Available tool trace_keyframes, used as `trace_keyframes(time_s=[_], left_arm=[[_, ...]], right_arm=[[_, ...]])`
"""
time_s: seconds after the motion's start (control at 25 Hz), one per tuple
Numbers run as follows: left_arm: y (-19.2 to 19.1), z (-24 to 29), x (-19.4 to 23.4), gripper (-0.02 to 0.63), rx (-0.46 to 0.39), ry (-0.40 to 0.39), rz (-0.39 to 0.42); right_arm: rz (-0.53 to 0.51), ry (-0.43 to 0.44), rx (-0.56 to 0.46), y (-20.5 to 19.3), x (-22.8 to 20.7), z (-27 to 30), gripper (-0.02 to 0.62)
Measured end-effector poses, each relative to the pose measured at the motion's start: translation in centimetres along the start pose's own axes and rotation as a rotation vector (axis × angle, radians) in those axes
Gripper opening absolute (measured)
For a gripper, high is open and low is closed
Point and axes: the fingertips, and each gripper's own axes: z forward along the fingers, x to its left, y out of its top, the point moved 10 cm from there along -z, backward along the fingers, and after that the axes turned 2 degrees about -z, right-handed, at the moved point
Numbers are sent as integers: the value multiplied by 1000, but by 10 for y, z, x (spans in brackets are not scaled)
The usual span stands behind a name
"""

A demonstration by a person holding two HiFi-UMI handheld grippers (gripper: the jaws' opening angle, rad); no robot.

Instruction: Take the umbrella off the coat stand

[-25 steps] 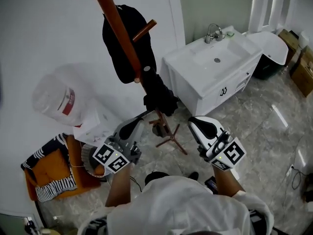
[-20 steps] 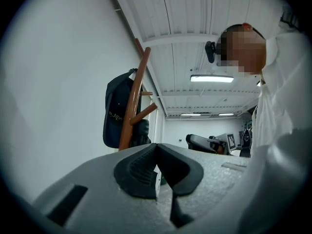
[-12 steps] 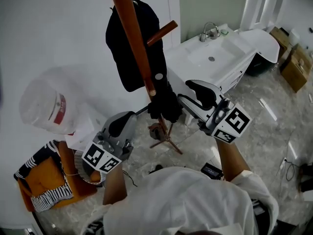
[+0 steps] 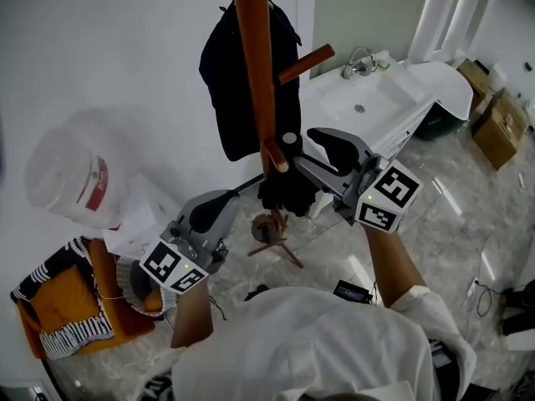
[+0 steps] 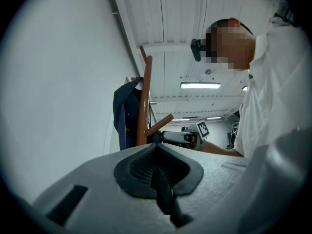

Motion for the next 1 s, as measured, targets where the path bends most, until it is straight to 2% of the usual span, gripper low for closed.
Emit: trace_keyframes(time_s=[0.24,0.48,1.0], left_arm=[[-3,-6,2,12,-7,14,-16],[-8,-14,3,12,-5,30,-30],[-4,-15,-4,12,-15,2,-30]], right_arm=[[25,74,68,0,2,20,178],[21,66,125,1,1,28,178],[-12,52,21,30,9,10,178]])
